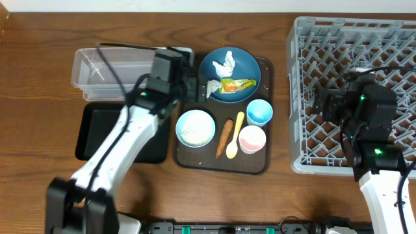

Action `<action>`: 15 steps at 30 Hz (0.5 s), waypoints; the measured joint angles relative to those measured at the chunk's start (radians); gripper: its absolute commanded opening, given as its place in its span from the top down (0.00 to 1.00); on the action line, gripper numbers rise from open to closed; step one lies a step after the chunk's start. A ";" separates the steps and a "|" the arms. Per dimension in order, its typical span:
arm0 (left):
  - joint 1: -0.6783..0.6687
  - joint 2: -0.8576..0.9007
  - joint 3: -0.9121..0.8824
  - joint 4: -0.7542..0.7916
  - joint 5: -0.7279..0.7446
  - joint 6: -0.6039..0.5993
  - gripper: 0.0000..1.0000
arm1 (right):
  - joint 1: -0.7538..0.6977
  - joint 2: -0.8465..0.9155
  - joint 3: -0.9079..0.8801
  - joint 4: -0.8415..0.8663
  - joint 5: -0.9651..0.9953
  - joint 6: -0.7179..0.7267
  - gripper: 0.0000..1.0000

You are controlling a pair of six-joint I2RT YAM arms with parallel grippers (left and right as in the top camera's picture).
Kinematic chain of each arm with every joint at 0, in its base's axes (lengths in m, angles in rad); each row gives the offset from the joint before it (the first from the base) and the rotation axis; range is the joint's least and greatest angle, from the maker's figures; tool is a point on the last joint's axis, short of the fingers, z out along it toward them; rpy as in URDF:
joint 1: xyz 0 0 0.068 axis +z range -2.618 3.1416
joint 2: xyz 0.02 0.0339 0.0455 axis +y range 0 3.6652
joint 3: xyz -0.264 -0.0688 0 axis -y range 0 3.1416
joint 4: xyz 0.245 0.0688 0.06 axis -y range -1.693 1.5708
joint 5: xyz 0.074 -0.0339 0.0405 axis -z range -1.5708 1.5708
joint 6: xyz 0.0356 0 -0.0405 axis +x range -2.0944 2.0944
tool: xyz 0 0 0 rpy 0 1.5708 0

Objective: Sort waste into correct bins and load items into the dishwasher rack
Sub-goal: 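Reach the left gripper to the blue plate and grasp a white tissue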

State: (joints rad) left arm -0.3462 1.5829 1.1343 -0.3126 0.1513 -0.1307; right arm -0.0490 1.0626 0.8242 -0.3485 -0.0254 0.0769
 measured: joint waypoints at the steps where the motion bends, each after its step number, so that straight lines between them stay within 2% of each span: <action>1: -0.006 0.018 0.000 0.007 0.000 0.000 0.04 | 0.000 0.000 0.000 0.000 0.000 0.000 0.01; 8: -0.049 0.138 0.000 0.027 0.000 0.001 0.07 | 0.000 0.000 0.000 0.000 0.000 0.000 0.01; 12: -0.051 0.183 0.000 0.051 0.000 0.002 0.16 | 0.000 0.000 0.000 0.000 0.000 0.000 0.01; 15: -0.051 0.210 0.000 0.079 -0.001 0.003 0.26 | 0.000 0.000 0.000 -0.002 0.000 0.000 0.01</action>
State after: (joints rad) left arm -0.3977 1.7927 1.1343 -0.2333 0.1505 -0.1280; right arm -0.0490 1.0626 0.8242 -0.3508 -0.0257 0.0765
